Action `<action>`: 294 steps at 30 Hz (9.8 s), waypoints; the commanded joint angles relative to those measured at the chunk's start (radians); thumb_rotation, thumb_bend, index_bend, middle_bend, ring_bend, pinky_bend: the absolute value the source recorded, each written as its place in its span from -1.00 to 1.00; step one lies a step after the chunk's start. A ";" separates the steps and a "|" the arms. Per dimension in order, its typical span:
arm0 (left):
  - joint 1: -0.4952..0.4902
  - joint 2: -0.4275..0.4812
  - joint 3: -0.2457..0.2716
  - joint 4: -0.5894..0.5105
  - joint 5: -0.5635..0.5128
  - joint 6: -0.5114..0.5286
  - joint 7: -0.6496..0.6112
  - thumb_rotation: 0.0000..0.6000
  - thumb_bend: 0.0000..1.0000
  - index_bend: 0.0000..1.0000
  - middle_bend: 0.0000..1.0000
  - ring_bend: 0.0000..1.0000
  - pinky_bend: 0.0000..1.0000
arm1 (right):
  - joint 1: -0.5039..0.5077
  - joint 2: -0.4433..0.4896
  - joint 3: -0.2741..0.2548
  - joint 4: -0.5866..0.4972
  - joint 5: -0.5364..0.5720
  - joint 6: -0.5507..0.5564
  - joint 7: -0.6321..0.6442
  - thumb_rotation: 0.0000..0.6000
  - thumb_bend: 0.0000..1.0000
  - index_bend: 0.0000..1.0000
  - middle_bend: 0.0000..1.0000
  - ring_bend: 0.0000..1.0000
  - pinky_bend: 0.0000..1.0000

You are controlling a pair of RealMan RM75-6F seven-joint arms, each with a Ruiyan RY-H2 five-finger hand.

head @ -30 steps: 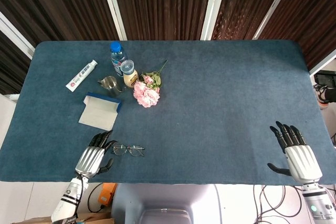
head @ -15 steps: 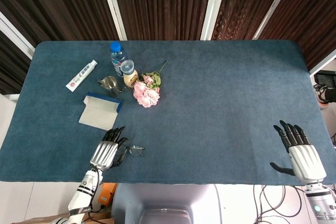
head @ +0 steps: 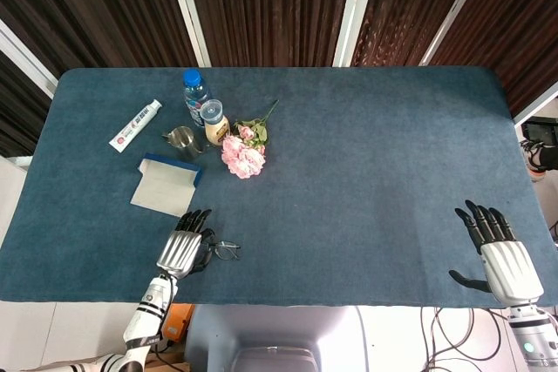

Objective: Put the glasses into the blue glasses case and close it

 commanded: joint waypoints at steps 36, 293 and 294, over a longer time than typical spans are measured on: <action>0.022 0.156 -0.071 0.012 0.018 0.130 -0.176 1.00 -0.10 0.41 -0.61 -0.84 -0.84 | 0.001 -0.005 -0.006 -0.005 -0.001 -0.009 -0.030 1.00 -0.80 -1.00 -1.00 -1.00 -1.00; -0.350 -0.287 -0.194 1.089 -0.054 -0.152 -0.332 1.00 -0.26 0.11 -0.62 -0.82 -0.81 | -0.003 0.018 -0.027 -0.011 -0.035 -0.003 0.019 1.00 -0.80 -1.00 -1.00 -1.00 -1.00; -0.350 -0.290 -0.192 1.093 -0.052 -0.151 -0.334 1.00 -0.24 0.15 -0.61 -0.81 -0.81 | -0.003 0.019 -0.027 -0.011 -0.035 -0.003 0.021 1.00 -0.80 -1.00 -1.00 -1.00 -1.00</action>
